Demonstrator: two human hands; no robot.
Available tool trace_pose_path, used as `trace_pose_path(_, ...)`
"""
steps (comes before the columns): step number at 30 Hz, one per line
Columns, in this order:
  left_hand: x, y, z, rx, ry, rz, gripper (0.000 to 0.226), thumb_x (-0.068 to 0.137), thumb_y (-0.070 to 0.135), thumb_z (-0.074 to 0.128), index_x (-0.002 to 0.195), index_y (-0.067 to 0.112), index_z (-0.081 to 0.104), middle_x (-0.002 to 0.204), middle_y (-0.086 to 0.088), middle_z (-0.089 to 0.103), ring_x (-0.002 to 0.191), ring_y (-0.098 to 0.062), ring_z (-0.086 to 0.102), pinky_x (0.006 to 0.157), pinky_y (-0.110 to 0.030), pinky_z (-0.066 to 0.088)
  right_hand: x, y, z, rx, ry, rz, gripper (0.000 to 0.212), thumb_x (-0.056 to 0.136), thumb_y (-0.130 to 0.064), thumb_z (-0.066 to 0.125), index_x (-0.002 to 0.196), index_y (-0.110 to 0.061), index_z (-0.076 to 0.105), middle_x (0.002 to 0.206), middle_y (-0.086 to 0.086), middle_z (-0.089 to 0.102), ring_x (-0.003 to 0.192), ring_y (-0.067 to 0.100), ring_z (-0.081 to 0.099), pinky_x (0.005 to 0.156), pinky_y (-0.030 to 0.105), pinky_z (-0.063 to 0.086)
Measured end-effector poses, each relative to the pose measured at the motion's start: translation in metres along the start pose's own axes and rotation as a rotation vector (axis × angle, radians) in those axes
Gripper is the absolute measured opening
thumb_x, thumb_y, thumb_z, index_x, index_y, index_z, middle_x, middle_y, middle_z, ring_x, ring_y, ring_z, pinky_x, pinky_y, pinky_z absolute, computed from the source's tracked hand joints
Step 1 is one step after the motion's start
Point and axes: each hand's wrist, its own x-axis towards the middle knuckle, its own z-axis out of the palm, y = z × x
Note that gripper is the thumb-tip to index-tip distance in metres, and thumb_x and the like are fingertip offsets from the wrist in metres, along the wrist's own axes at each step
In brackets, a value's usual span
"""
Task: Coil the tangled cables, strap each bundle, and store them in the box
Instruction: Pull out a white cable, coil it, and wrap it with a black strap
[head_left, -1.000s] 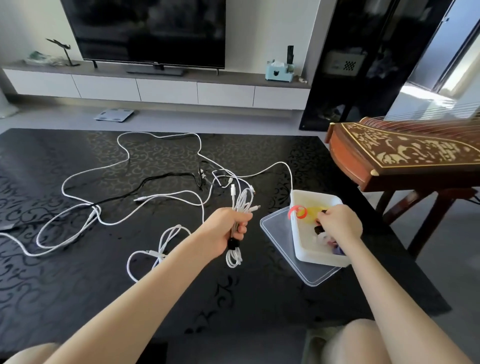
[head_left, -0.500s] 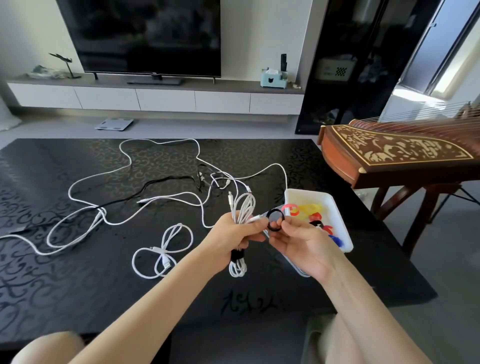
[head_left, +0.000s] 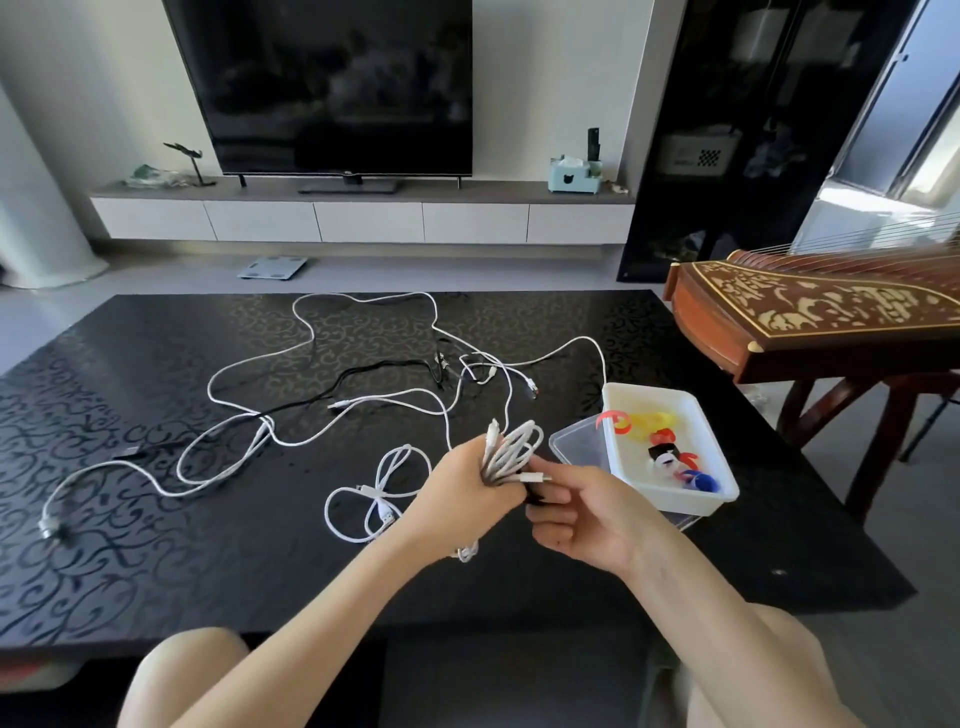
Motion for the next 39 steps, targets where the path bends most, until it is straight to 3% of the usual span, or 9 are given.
trace_pose_path(5,-0.001,-0.002,0.001,-0.443,0.246,-0.193,0.031,0.083,-0.004,0.048,0.062,0.017,0.039,0.053,0.005,0.039,0.041,-0.006,0.033,0.040,-0.020,0.027,-0.003,0.003,0.016,-0.006,-0.066,-0.100,0.011,0.073,-0.014,0.059,0.063,-0.010,0.058,0.049,-0.002,0.039,0.042,0.009,0.029,0.041,0.020,0.022)
trace_pose_path(9,-0.001,-0.005,-0.010,-0.861,0.259,-0.253,0.029,0.088,-0.014,0.048,0.073,0.011,0.043,0.064,-0.011,0.064,0.044,-0.007,0.048,0.035,-0.014,0.028,-0.008,0.006,0.019,0.093,-0.128,-0.239,0.021,0.079,-0.020,0.059,0.060,-0.012,0.054,0.061,0.004,0.052,0.055,0.016,0.046,0.047,0.025,0.035)
trace_pose_path(12,-0.008,-0.003,-0.015,-0.714,0.242,-0.162,0.018,0.088,-0.012,0.052,0.082,0.005,0.047,0.076,-0.013,0.071,0.051,-0.008,0.054,0.042,-0.015,0.037,-0.009,0.007,0.022,-0.041,0.114,-0.186,0.046,0.085,-0.037,0.063,0.046,-0.016,0.051,0.047,0.000,0.044,0.050,0.015,0.049,0.045,0.025,0.035)
trace_pose_path(15,-0.011,0.001,-0.012,-0.559,0.324,-0.098,0.013,0.086,-0.011,0.055,0.095,-0.002,0.050,0.077,-0.010,0.072,0.052,-0.008,0.054,0.046,-0.016,0.038,-0.008,0.010,0.025,-0.198,0.323,-0.188,0.032,0.083,-0.017,0.068,0.052,-0.013,0.060,0.046,0.000,0.044,0.044,0.011,0.049,0.041,0.023,0.038)
trace_pose_path(19,-0.009,0.005,-0.013,-0.524,0.384,-0.078,0.014,0.085,-0.012,0.054,0.098,-0.009,0.051,0.072,-0.008,0.071,0.051,-0.008,0.051,0.044,-0.016,0.036,-0.014,0.009,0.027,-0.455,0.359,-0.277,0.014,0.079,0.002,0.059,0.075,-0.009,0.052,0.059,0.007,0.055,0.049,0.018,0.058,0.043,0.026,0.042)
trace_pose_path(22,-0.007,0.006,-0.018,-0.473,0.385,-0.064,0.014,0.085,-0.011,0.055,0.098,-0.013,0.052,0.071,-0.006,0.071,0.050,-0.006,0.051,0.044,-0.014,0.036,-0.021,0.009,0.026,-0.603,0.331,-0.260,0.027,0.077,0.009,0.049,0.095,-0.009,0.060,0.073,0.013,0.064,0.057,0.020,0.065,0.047,0.028,0.050)
trace_pose_path(26,-0.004,0.013,-0.023,-0.447,0.315,-0.041,0.010,0.083,-0.011,0.056,0.087,-0.003,0.051,0.070,-0.007,0.071,0.047,-0.007,0.050,0.042,-0.013,0.034,-0.024,0.006,0.028,-0.761,0.324,-0.140,0.033,0.077,0.012,0.041,0.072,-0.004,0.069,0.074,0.014,0.063,0.063,0.022,0.061,0.056,0.028,0.055)
trace_pose_path(33,0.003,0.017,-0.025,-0.668,0.244,-0.146,0.025,0.084,-0.014,0.052,0.075,0.008,0.046,0.071,-0.015,0.071,0.042,-0.009,0.046,0.035,-0.016,0.028,-0.017,0.015,0.026,-0.611,0.334,-0.286,0.051,0.091,-0.033,0.059,0.043,-0.017,0.048,0.046,0.000,0.032,0.043,0.012,0.027,0.048,0.027,0.024)
trace_pose_path(39,0.000,0.007,-0.034,-0.602,0.070,-0.156,0.017,0.087,-0.008,0.055,0.084,0.009,0.054,0.093,-0.014,0.070,0.078,-0.018,0.068,0.052,-0.017,0.047,-0.020,0.008,0.014,-0.913,0.499,-0.575,0.032,0.091,-0.031,0.059,0.062,-0.026,0.070,0.060,-0.004,0.065,0.058,0.009,0.057,0.055,0.017,0.040)
